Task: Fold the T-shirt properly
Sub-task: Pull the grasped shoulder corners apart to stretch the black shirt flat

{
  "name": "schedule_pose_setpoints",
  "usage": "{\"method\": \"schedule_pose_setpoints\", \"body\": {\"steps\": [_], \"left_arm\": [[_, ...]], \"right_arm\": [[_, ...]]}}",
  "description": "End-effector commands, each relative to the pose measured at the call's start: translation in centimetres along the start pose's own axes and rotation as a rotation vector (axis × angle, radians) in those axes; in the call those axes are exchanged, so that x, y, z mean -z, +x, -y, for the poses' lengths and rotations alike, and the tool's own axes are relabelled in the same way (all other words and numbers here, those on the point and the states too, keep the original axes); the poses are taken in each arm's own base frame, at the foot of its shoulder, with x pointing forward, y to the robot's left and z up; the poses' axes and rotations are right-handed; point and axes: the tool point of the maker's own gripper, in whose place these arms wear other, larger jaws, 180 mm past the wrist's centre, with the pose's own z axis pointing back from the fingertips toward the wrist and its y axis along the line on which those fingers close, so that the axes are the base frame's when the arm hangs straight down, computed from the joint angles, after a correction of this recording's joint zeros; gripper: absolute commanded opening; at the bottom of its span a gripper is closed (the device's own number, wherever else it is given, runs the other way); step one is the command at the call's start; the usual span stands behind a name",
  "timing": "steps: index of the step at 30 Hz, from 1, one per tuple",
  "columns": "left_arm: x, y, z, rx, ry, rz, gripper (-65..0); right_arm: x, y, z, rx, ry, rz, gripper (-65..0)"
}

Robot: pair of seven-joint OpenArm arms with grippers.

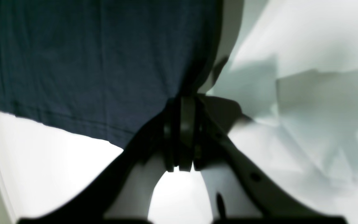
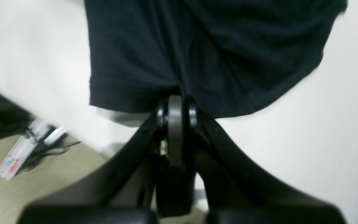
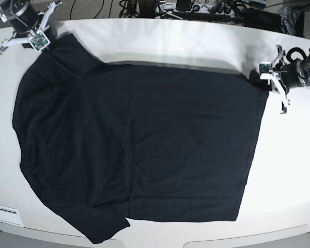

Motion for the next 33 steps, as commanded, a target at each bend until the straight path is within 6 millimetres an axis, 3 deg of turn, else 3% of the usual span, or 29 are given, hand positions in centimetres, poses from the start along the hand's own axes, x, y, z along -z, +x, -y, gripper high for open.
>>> {"method": "schedule_pose_setpoints", "body": {"steps": [1,9,14,19,24,28,31,33], "left_arm": [[-1.1,0.2,-0.6,0.027,0.007,-0.007,-65.0],[-3.0,2.4,3.0,0.100,-0.116,-0.036,-65.0],[-4.1,2.7,4.6,0.129,-0.179,-0.062,-65.0],[-4.2,4.1,6.5,0.125,-0.236,-0.022,-65.0],[-4.4,5.5,9.6,0.107,-0.331,0.018,-65.0],[-4.2,5.3,8.8,0.149,-0.286,0.007,-65.0],[-3.7,4.2,6.6,0.260,-0.174,-0.053,-65.0],[-3.7,3.4,4.7,0.330,-0.090,-0.111,-65.0]], "right_arm": [[-0.6,0.1,0.0,-0.001,0.008,0.008,-65.0],[-2.2,-3.1,-2.6,0.035,0.114,-0.106,-65.0],[-3.4,-4.9,-4.2,0.043,0.163,-0.175,-65.0],[-4.7,-6.6,-5.7,0.052,0.211,-0.244,-65.0],[-4.8,-7.1,-5.5,0.039,0.201,-0.269,-65.0],[-4.7,-7.7,-3.9,0.014,0.115,-0.303,-65.0],[-4.7,-7.9,-3.0,-0.039,0.072,-0.314,-65.0],[-4.2,-6.9,-1.8,-0.068,0.036,-0.266,-65.0]]}}
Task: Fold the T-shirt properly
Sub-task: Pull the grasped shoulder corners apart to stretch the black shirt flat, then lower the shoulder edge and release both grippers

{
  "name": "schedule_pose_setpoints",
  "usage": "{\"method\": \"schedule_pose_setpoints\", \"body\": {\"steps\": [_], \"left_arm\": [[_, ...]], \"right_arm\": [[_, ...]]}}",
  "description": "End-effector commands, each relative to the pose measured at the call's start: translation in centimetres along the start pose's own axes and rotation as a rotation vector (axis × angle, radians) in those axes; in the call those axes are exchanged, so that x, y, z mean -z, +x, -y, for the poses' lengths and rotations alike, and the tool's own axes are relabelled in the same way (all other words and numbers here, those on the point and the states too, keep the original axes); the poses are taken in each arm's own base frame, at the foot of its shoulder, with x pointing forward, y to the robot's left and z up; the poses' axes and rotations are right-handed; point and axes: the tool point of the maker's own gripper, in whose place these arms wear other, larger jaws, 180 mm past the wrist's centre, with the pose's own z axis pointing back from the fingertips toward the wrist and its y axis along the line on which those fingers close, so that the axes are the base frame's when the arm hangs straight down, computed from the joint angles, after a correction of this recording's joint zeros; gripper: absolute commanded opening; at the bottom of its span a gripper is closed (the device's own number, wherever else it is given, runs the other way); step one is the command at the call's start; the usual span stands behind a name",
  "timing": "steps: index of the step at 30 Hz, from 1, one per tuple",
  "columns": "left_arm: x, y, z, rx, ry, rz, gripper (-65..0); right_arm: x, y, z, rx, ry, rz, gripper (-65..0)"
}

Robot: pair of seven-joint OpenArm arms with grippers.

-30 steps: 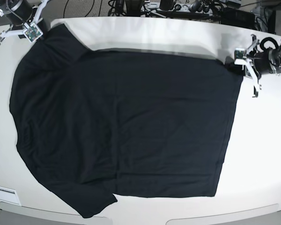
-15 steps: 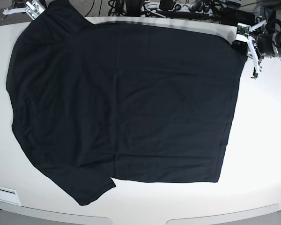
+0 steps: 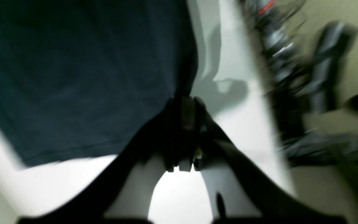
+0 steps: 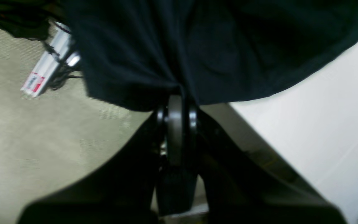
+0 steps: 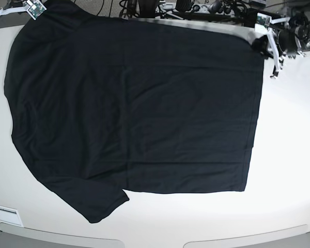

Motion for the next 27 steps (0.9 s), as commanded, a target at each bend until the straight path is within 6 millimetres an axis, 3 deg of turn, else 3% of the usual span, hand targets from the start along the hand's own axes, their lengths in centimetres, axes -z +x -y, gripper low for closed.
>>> {"method": "schedule_pose_setpoints", "body": {"steps": [1,7,17,23,27], "left_arm": [[-0.4,-1.1,-1.6,0.031,0.053,-0.054,-65.0],[-1.3,-2.7,-6.4,0.116,0.219,-0.127,-65.0],[-0.6,-1.7,-11.5,0.079,0.404,-0.107,-65.0],[1.4,-2.6,-11.6,0.005,0.435,-0.111,-65.0],[2.5,-3.6,-12.0,-0.049,0.482,-0.126,-65.0]], "right_arm": [[-0.2,1.1,1.7,-0.029,-0.052,0.038,-65.0],[-0.2,6.6,7.2,-0.119,-0.201,0.229,-65.0],[-2.1,15.2,10.2,-0.183,-0.213,0.556,-65.0],[-0.5,15.6,11.4,-0.095,-0.138,0.608,-65.0],[1.9,15.1,11.9,-0.058,-0.103,0.585,-65.0]]}}
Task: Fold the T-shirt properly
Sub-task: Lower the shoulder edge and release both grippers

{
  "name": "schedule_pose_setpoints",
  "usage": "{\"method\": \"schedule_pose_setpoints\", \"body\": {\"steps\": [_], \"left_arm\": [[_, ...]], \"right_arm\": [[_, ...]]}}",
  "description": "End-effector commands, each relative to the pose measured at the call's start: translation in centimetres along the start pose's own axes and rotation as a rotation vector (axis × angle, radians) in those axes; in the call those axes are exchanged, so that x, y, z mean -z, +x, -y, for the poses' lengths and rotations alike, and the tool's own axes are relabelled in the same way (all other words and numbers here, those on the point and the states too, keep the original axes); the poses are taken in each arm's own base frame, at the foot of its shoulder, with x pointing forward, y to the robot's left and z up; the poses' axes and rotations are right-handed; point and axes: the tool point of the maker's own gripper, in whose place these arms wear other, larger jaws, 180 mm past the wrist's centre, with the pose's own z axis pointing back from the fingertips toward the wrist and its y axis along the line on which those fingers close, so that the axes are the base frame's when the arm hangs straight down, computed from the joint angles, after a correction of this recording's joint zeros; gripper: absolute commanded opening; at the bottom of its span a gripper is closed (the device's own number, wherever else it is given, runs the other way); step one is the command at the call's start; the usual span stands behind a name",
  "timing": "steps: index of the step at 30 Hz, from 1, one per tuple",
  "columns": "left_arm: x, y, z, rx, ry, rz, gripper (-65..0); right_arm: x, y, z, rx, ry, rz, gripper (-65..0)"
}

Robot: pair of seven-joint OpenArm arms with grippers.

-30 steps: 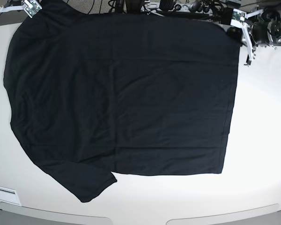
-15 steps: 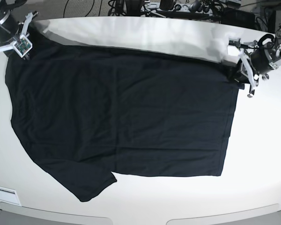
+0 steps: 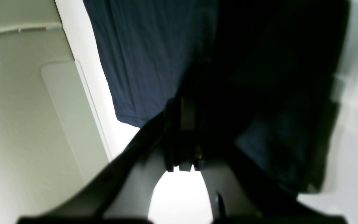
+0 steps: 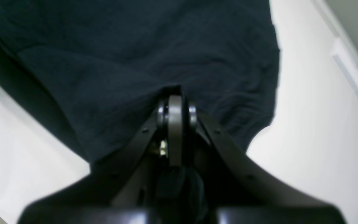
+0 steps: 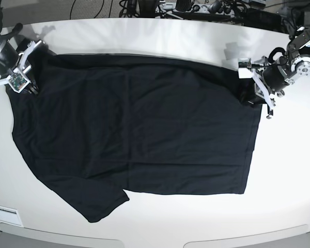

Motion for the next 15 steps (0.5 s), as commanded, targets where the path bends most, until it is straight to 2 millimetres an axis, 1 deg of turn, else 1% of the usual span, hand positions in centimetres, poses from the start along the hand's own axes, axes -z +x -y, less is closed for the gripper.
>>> {"method": "schedule_pose_setpoints", "body": {"steps": [1,4,6,9,12,15], "left_arm": [[-0.2,-0.7,-1.5,0.012,0.055,-0.014,-65.0],[0.2,-1.1,-2.2,0.018,0.114,-0.036,-65.0],[0.4,-1.3,-2.4,0.022,0.135,-0.051,-65.0],[0.3,-1.6,-3.0,0.014,0.166,-0.064,-65.0],[0.0,-2.2,-4.1,-0.003,0.229,-0.099,-65.0],[0.0,-2.3,-4.2,-0.006,0.239,-0.102,-65.0]], "right_arm": [[0.3,0.4,0.3,-0.013,0.005,0.016,-65.0],[2.1,-0.7,0.0,-0.044,0.036,-0.020,-65.0],[3.0,-0.9,0.2,-0.085,0.034,-0.037,-65.0],[3.7,-0.2,0.9,-0.141,0.009,-0.035,-65.0],[3.9,0.9,2.1,-0.158,-0.020,-0.010,-65.0],[4.1,1.9,2.7,-0.155,-0.032,0.017,-65.0]]}}
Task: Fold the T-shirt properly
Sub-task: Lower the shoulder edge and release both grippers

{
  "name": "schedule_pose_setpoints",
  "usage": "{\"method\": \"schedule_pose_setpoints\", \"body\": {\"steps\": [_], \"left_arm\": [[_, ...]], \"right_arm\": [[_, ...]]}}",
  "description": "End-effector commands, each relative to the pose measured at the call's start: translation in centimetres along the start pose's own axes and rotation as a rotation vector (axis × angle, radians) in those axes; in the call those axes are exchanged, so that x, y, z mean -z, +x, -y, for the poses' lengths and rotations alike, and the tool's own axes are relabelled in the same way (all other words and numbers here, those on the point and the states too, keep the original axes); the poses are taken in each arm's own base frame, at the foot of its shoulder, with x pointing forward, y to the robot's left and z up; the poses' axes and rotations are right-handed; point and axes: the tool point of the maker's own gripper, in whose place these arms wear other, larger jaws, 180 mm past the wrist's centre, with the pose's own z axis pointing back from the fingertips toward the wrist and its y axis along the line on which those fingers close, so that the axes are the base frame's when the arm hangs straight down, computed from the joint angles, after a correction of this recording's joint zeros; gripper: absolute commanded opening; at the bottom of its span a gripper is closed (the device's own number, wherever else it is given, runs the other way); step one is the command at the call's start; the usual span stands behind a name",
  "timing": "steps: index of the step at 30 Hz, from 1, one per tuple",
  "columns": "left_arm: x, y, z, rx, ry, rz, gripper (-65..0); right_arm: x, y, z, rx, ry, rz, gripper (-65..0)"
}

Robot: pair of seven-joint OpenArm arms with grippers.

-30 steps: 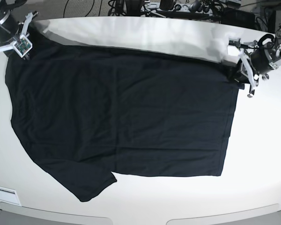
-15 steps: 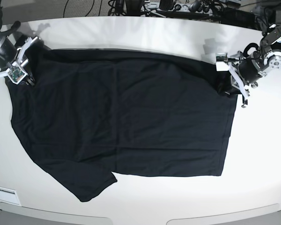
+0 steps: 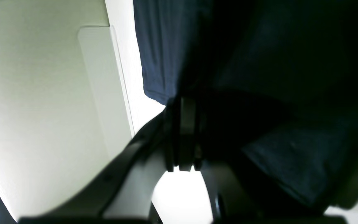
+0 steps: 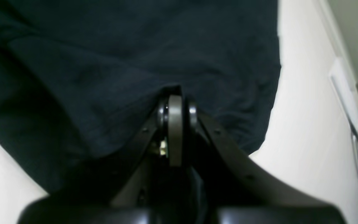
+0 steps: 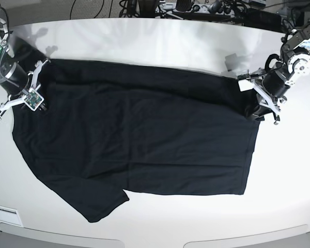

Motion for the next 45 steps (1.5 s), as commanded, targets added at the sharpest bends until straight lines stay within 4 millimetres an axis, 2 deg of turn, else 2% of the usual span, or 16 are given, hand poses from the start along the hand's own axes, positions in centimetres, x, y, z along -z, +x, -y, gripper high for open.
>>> {"method": "schedule_pose_setpoints", "body": {"steps": [1,8,16,22,26,30,45], "left_arm": [[-0.2,-0.5,-1.5,0.022,0.041,-0.005,-65.0],[0.0,0.0,-1.3,0.012,0.038,0.003,-65.0],[0.4,1.0,-1.1,-0.028,0.048,0.021,-65.0],[0.7,1.5,-1.1,-0.043,0.053,0.029,-65.0],[0.7,1.0,-1.5,-0.046,0.082,-0.006,-65.0],[0.5,0.2,-2.8,-0.068,0.156,-0.045,-65.0],[0.6,0.1,-2.4,-0.106,0.139,-0.048,-65.0]], "right_arm": [[-0.3,1.1,0.9,-0.009,-0.012,0.039,-65.0],[-0.5,1.5,0.9,-0.052,0.038,0.042,-65.0],[-0.9,1.9,3.4,-0.106,-0.016,0.030,-65.0],[-0.9,2.6,3.5,-0.099,-0.028,0.070,-65.0],[-0.9,2.7,3.5,-0.098,-0.029,0.073,-65.0],[-1.0,2.7,4.5,-0.081,-0.086,0.073,-65.0],[-0.9,2.8,4.3,-0.067,-0.086,0.079,-65.0]]}}
